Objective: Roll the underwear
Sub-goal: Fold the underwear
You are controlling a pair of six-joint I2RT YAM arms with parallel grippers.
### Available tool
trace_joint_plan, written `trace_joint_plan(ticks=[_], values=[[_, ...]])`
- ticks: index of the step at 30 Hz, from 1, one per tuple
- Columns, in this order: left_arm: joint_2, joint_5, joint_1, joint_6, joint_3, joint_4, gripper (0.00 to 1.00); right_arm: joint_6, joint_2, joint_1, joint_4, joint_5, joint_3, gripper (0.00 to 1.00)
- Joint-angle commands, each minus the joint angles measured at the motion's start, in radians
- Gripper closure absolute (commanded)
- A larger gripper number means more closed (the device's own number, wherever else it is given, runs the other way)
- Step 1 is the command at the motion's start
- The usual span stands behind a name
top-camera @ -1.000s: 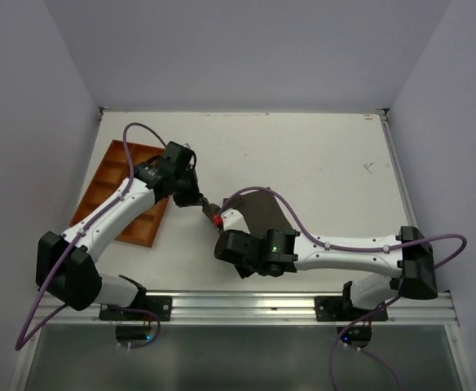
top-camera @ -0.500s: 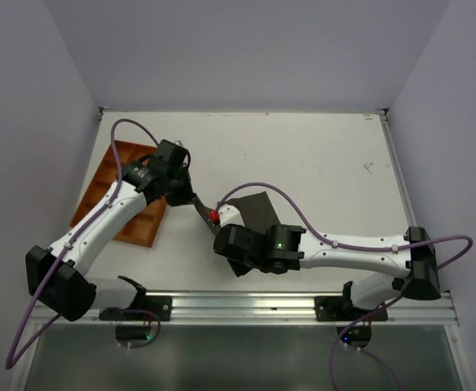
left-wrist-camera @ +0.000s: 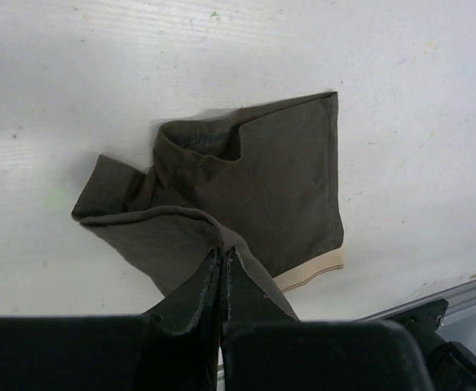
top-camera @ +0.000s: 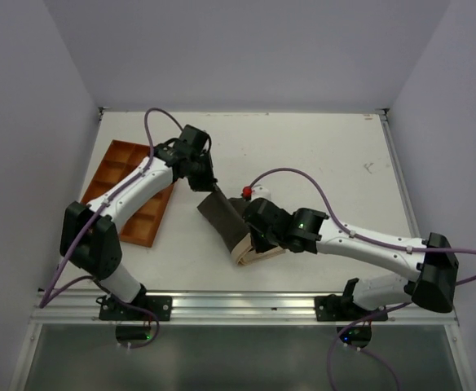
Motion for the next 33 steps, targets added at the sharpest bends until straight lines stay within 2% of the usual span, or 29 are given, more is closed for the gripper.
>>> trace_joint_plan(ticks=[1, 3, 7, 14, 27, 31, 32, 33], values=[[0.074, 0.096, -0.011, 0.047, 0.077, 0.132, 1.00, -0.043, -0.030, -0.060, 0.083, -0.068, -0.036, 1.00], [0.132, 0.145, -0.020, 0.064, 0.114, 0.161, 1.00, -0.045, -0.027, -0.072, 0.098, -0.074, -0.055, 1.00], [0.226, 0.134, -0.066, 0.096, 0.226, 0.138, 1.00, -0.028, -0.049, -0.085, 0.129, -0.053, -0.108, 1.00], [0.340, 0.206, -0.129, 0.124, 0.281, 0.220, 1.00, 0.056, -0.106, -0.128, 0.149, 0.031, -0.260, 1.00], [0.539, 0.266, -0.180, 0.137, 0.415, 0.250, 1.00, 0.138, -0.149, -0.154, 0.140, 0.116, -0.349, 1.00], [0.571, 0.242, -0.185, 0.134, 0.430, 0.235, 1.00, 0.149, -0.143, -0.171, 0.126, 0.131, -0.355, 0.91], [0.576, 0.231, -0.185, 0.134, 0.430, 0.232, 1.00, 0.153, -0.140, -0.177, 0.117, 0.139, -0.354, 0.85], [0.583, 0.222, -0.186, 0.136, 0.427, 0.229, 0.98, 0.155, -0.137, -0.181, 0.110, 0.156, -0.351, 0.82]])
